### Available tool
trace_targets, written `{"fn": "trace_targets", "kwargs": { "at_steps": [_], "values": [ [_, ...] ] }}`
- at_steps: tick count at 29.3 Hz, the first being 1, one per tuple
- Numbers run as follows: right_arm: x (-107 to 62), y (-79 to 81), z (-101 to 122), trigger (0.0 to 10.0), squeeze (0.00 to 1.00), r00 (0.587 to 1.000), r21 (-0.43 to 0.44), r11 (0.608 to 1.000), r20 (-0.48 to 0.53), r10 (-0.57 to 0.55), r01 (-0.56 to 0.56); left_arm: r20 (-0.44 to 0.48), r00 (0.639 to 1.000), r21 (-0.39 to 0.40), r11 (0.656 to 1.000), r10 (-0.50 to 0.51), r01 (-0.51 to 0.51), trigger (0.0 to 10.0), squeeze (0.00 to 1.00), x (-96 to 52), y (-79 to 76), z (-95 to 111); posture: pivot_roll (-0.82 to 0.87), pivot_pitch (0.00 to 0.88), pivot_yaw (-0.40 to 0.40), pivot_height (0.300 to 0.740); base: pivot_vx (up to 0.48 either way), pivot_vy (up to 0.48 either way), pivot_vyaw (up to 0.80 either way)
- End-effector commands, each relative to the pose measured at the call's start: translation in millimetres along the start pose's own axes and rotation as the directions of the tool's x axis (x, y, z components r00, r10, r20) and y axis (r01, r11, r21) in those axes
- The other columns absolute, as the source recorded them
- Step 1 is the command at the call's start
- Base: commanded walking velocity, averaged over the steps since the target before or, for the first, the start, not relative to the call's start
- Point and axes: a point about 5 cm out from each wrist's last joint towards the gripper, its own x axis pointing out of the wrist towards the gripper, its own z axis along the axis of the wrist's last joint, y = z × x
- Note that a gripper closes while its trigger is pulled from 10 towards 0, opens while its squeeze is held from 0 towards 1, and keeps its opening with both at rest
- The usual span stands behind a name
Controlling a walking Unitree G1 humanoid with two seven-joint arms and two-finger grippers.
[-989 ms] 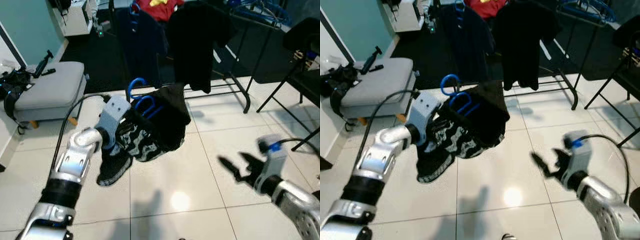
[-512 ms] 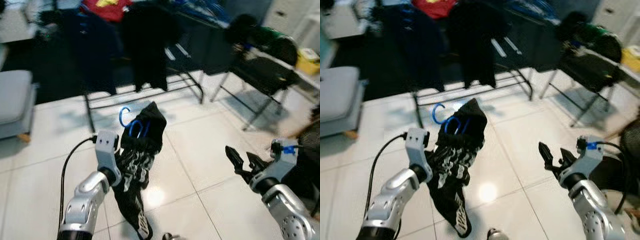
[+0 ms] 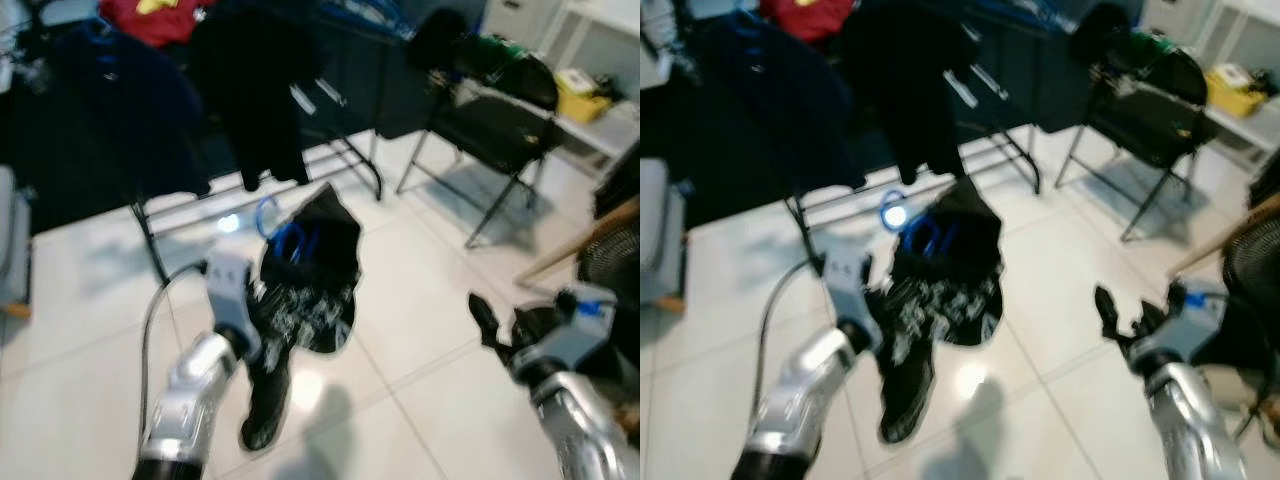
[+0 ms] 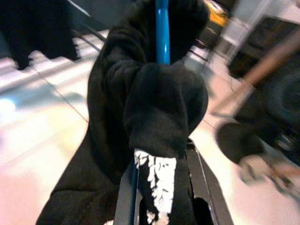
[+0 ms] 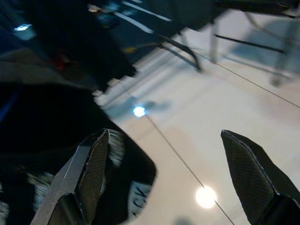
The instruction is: Hang hanger
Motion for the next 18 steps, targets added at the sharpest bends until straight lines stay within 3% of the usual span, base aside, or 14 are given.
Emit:
{"fn": "trace_targets", "kwargs": {
  "at_steps": [1,6,18],
  "values": [
    [-2.3,0.8,-9,10.0,0.00,1.000,0.013,1.000,-0.017,-0.005,0.006,0.047,0.998,0.040,0.999,0.031,-0.032,10.0,0.00,-4.5,4.7,8,-0.10,0.178,0.028,0.740,0.480,0.000,0.00],
    [6.0,9.3,-9,10.0,0.00,0.999,0.019,0.999,-0.004,0.037,-0.037,0.070,0.997,0.053,0.999,0.010,-0.014,10.0,0.00,-0.5,-3.5,9,-0.09,0.169,0.021,0.740,0.480,0.000,0.00],
    [6.2,8.6,-11,10.0,0.00,0.999,0.025,0.999,0.013,0.033,-0.033,0.053,0.998,0.124,0.992,-0.039,0.032,10.0,0.00,3.6,-12.3,9,-0.10,0.159,0.041,0.740,0.480,0.000,0.00]
  ]
}}
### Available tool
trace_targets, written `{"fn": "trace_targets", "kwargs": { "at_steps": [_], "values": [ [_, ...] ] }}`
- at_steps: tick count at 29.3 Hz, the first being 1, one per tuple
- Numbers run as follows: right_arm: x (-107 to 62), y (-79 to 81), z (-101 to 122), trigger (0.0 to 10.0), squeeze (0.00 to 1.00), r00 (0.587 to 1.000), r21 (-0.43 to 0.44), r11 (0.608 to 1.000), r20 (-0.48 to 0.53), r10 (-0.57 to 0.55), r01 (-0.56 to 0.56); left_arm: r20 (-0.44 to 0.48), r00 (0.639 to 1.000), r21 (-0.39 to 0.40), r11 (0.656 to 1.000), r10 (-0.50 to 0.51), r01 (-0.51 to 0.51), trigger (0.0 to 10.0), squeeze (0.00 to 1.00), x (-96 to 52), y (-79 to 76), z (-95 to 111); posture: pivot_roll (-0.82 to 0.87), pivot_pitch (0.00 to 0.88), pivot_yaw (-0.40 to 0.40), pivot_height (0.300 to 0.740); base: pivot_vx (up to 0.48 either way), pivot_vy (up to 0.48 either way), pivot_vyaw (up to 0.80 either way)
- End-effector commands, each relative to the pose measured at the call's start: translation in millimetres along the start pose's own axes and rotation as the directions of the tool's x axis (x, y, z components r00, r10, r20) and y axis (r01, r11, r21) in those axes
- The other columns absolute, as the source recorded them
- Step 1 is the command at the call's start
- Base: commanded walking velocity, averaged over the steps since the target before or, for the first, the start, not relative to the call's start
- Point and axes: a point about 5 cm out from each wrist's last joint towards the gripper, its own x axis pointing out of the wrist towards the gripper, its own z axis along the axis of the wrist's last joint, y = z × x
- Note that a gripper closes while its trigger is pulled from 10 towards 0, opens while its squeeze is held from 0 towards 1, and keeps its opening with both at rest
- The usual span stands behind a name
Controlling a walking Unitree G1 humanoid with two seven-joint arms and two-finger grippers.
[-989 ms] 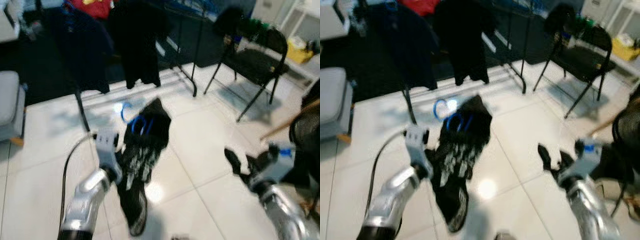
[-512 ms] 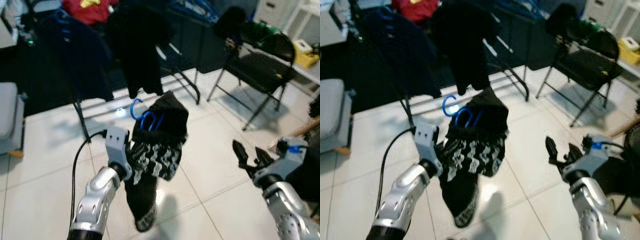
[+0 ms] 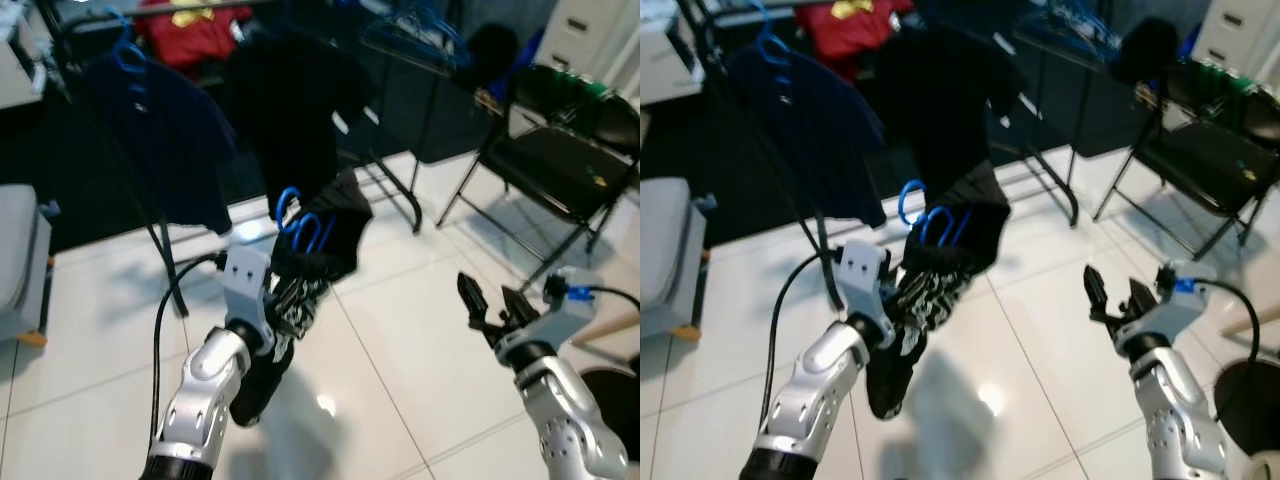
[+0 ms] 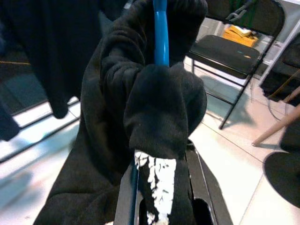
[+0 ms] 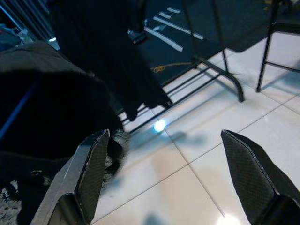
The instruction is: Hang hanger
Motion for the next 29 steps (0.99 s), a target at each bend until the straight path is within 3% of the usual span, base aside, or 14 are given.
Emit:
{"fn": "trace_targets", "kwargs": {
  "at_steps": [1,29],
  "values": [
    [-4.3,-4.9,-6,10.0,0.00,1.000,0.005,1.000,-0.018,-0.021,0.021,0.013,1.000,0.030,0.999,-0.017,0.017,10.0,0.00,0.0,-3.4,2,-0.10,0.158,0.040,0.740,0.480,0.000,0.00],
    [-1.2,-4.5,-8,10.0,0.00,1.000,-0.003,1.000,-0.008,-0.016,0.016,0.059,0.997,-0.001,0.999,-0.039,0.039,10.0,0.00,22.3,-34.4,18,-0.11,0.150,0.047,0.740,0.480,0.000,0.00]
  ]
}}
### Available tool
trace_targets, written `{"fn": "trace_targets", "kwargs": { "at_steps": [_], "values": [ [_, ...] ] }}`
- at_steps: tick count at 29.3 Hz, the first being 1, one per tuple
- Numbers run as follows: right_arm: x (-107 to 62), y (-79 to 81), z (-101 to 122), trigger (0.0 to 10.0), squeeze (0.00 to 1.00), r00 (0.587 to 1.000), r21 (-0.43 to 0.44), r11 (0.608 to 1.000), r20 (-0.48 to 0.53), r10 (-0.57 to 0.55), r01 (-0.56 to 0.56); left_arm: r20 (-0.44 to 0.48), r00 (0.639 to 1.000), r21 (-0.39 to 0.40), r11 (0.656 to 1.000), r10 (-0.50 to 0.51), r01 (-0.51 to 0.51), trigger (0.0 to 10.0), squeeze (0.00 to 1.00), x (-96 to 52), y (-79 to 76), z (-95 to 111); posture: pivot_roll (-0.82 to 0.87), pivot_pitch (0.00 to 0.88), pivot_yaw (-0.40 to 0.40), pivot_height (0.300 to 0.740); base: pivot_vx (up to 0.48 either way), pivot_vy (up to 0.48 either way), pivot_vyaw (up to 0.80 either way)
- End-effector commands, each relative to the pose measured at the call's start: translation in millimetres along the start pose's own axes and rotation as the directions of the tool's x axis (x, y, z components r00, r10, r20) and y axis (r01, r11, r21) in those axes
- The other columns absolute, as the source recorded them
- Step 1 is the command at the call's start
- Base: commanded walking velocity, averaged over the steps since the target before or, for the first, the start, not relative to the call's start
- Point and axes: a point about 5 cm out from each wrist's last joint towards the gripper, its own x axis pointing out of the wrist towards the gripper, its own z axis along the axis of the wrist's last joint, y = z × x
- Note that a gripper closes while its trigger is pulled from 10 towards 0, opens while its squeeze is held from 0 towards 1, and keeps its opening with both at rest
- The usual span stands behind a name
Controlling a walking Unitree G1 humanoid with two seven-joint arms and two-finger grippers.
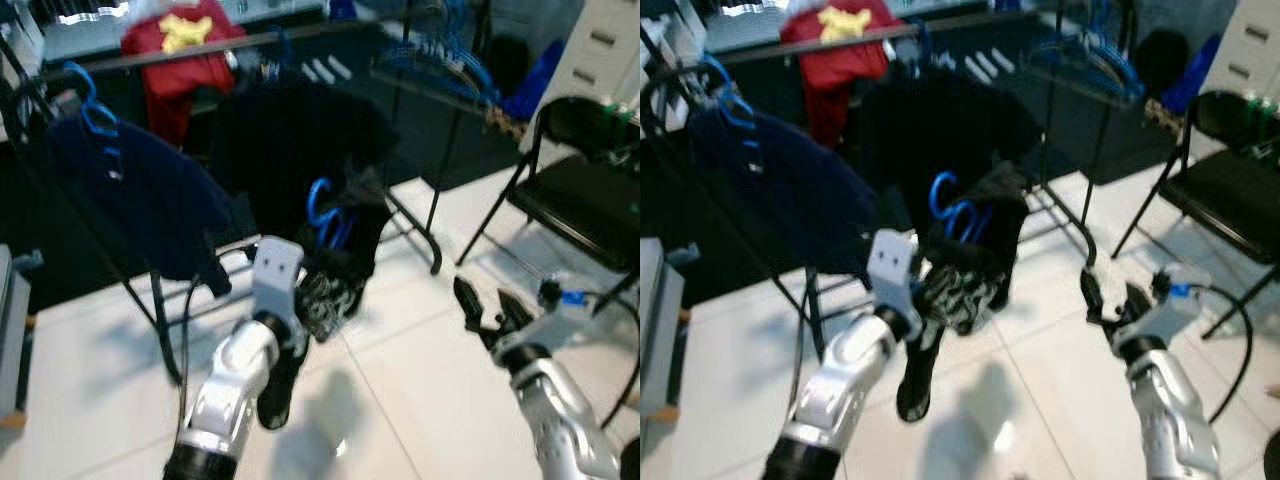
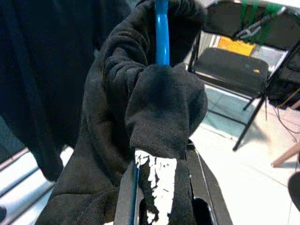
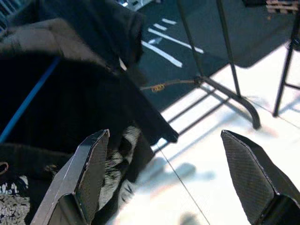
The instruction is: Hang hanger
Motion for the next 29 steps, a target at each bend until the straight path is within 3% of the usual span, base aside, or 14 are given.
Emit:
{"fn": "trace_targets", "kwargs": {
  "at_steps": [1,8,15,17,22,24,29],
  "values": [
    [-1.3,1.8,-7,10.0,0.00,1.000,0.009,1.000,-0.020,0.004,-0.004,0.028,0.999,0.003,1.000,0.016,-0.016,10.0,0.00,-0.6,1.8,5,-0.11,0.150,0.047,0.740,0.480,0.000,0.00],
    [0.5,2.5,-9,10.0,0.00,0.999,-0.001,1.000,-0.027,0.016,-0.016,0.045,0.997,-0.016,0.998,0.062,-0.061,10.0,0.00,9.4,-1.9,18,-0.11,0.140,0.046,0.740,0.480,0.000,0.00],
    [0.5,2.5,-9,10.0,0.00,1.000,0.000,1.000,-0.027,0.016,-0.016,0.043,0.996,-0.020,0.997,0.073,-0.072,10.0,0.00,10.1,-1.3,19,-0.11,0.140,0.046,0.740,0.480,0.000,0.00],
    [0.4,2.7,-9,10.0,0.00,1.000,0.002,1.000,-0.026,0.015,-0.015,0.008,0.988,-0.002,0.988,0.152,-0.152,10.0,0.00,12.4,3.5,24,-0.11,0.141,0.046,0.740,0.480,0.000,0.00],
    [0.4,2.9,-9,10.0,0.00,1.000,0.004,1.000,-0.026,0.016,-0.016,-0.014,0.979,0.000,0.979,0.202,-0.202,10.0,0.00,12.9,7.4,26,-0.11,0.140,0.046,0.740,0.480,0.000,0.00],
    [0.5,3.0,-9,10.0,0.00,1.000,0.005,1.000,-0.027,0.015,-0.015,-0.080,0.947,0.044,0.950,0.311,-0.308,10.0,0.00,10.0,20.8,24,-0.11,0.142,0.047,0.740,0.480,0.000,0.00],
    [0.3,2.7,-9,10.0,0.00,1.000,0.007,1.000,-0.027,0.014,-0.014,-0.148,0.911,0.113,0.922,0.385,-0.371,10.0,0.00,0.7,38.8,16,-0.11,0.144,0.048,0.740,0.363,0.000,0.00]
  ]
}}
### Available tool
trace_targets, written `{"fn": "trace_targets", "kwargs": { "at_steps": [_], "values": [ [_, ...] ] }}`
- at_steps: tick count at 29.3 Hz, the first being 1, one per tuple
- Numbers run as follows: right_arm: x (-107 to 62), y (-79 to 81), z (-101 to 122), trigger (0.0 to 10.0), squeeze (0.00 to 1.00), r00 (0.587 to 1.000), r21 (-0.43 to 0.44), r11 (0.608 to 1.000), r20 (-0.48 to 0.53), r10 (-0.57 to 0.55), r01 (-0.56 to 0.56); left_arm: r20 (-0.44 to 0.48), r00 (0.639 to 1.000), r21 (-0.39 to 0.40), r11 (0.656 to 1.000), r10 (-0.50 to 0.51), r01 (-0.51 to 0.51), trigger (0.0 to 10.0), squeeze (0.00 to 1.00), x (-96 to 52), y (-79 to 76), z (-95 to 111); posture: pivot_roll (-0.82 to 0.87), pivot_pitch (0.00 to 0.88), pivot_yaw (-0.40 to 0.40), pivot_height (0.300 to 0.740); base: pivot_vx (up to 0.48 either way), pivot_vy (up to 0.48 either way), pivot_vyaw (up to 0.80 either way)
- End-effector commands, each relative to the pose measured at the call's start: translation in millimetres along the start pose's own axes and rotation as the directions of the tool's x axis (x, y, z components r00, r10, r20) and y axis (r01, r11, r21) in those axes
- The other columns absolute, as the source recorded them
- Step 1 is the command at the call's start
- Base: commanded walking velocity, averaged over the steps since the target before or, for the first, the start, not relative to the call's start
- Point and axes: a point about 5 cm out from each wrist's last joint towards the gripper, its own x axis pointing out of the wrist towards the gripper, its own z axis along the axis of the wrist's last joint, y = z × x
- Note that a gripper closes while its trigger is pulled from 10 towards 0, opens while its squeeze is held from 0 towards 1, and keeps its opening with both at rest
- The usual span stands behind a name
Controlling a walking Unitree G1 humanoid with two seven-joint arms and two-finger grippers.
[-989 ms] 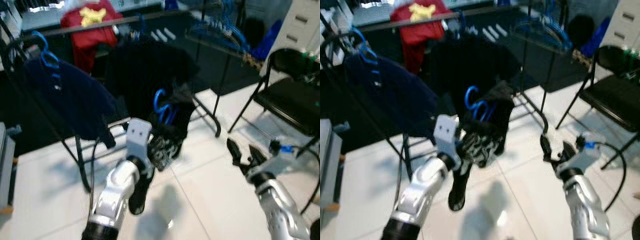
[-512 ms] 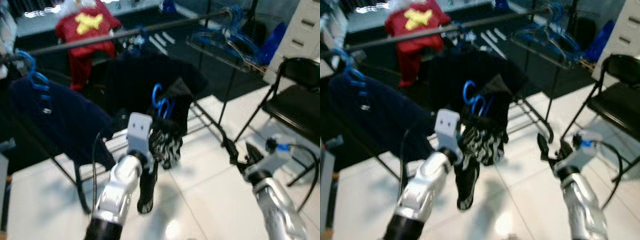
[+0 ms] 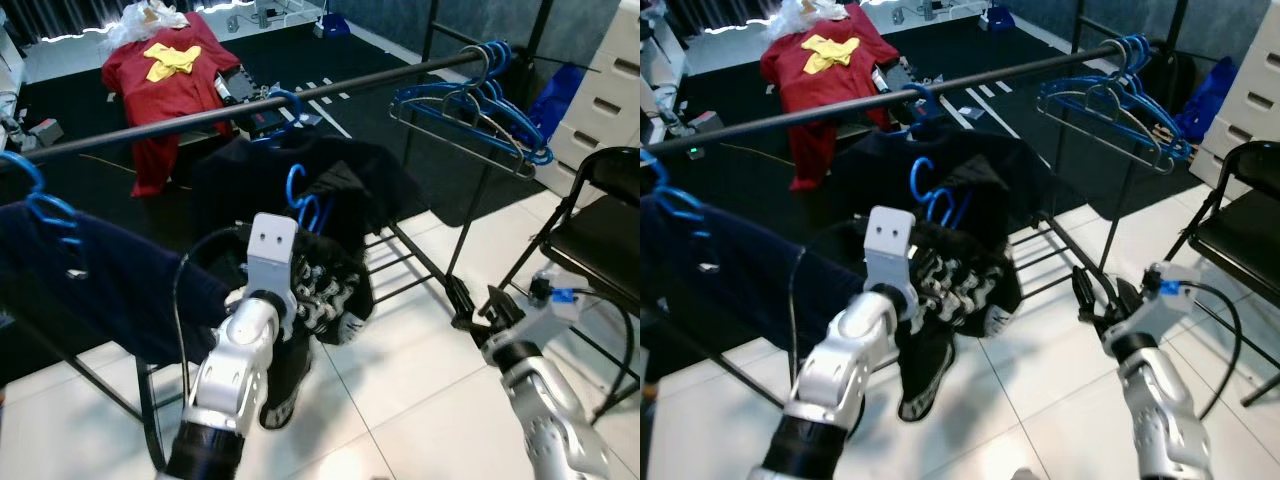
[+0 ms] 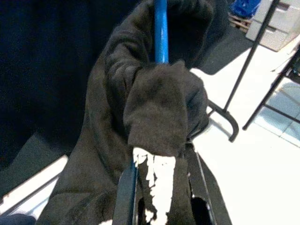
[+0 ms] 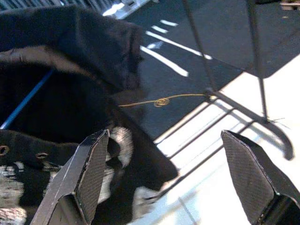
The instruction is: Hang hanger
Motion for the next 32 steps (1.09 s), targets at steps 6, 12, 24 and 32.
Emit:
{"fn": "trace_targets", "kwargs": {
  "at_steps": [6,12,24,32],
  "values": [
    [0.1,3.4,-1,10.0,0.00,1.000,-0.006,1.000,-0.007,0.027,-0.027,-0.068,0.976,0.096,0.975,0.207,-0.200,10.0,0.00,-23.4,57.0,-18,-0.10,0.157,0.046,0.740,0.182,0.000,0.00],
    [0.3,8.0,-3,10.0,0.00,0.996,-0.046,0.995,-0.042,0.081,-0.083,-0.143,0.946,0.083,0.956,0.292,-0.283,10.0,0.00,-42.6,66.4,-27,-0.09,0.158,0.039,0.740,0.000,0.000,0.51],
    [0.5,9.4,-5,10.0,0.00,0.993,-0.054,0.993,-0.057,0.100,-0.103,-0.159,0.931,0.063,0.945,0.328,-0.322,10.0,0.00,-55.3,72.1,-29,-0.08,0.154,0.038,0.740,0.000,0.000,0.76],
    [1.4,9.3,-6,10.0,0.00,0.993,-0.054,0.993,-0.061,0.099,-0.103,0.017,0.957,0.025,0.957,0.289,-0.289,10.0,0.00,-48.7,63.6,4,-0.09,0.149,0.041,0.740,0.000,0.000,0.76]
  ]
}}
